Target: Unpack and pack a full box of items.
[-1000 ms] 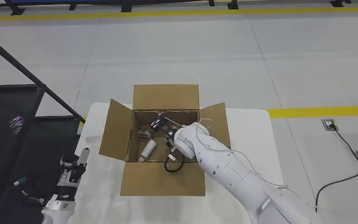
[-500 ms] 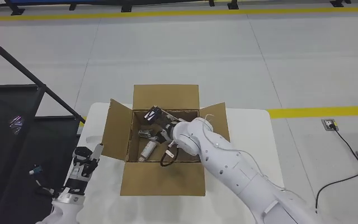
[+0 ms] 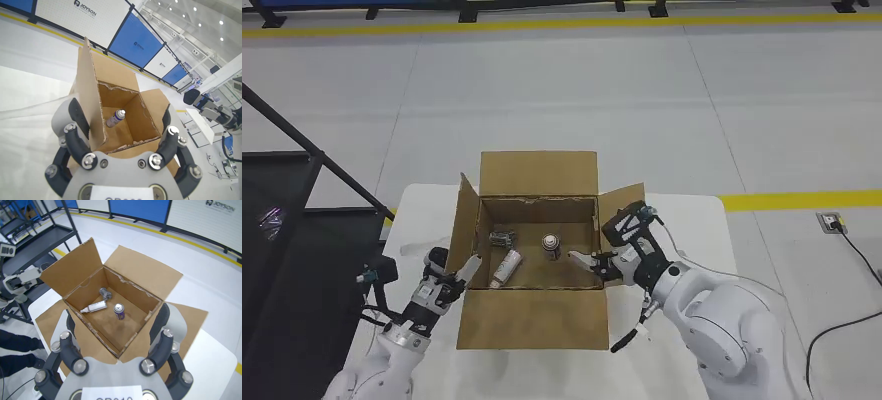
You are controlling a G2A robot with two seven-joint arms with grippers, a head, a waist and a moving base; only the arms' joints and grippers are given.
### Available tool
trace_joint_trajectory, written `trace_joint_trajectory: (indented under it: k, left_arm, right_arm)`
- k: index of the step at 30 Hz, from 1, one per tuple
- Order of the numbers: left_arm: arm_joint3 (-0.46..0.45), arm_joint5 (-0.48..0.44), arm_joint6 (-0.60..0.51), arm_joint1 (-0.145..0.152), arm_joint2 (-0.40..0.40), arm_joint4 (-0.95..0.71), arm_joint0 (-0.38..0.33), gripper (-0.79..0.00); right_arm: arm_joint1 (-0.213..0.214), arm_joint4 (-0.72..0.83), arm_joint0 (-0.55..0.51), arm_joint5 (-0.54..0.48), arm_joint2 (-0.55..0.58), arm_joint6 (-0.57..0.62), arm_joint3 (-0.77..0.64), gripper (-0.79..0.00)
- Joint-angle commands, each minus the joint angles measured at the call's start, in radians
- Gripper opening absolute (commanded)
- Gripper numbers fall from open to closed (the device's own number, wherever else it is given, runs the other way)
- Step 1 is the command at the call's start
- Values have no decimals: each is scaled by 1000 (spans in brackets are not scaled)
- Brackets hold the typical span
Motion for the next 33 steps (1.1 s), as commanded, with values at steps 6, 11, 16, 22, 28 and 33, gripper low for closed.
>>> trace_joint_trajectory:
  k: [6,11,16,22,28,33]
  left_arm:
    - [22,2,-68,1,68,34,-48,0]
    - [57,12,-107,0,119,54,-88,0]
    - [95,31,-140,-1,154,60,-122,0]
    - [132,55,-158,-1,181,73,-151,0]
    - [143,64,-156,-1,191,77,-159,0]
    - [143,68,-147,0,193,76,-158,0]
  right_arm:
    - [3,8,-26,47,30,-51,18,0]
    - [20,190,-102,7,220,-96,51,0]
    - [43,422,-148,-109,392,-34,110,0]
    - [70,636,-43,-201,431,181,322,0]
    - [87,759,73,-274,379,319,474,0]
    - [96,782,130,-282,318,358,490,0]
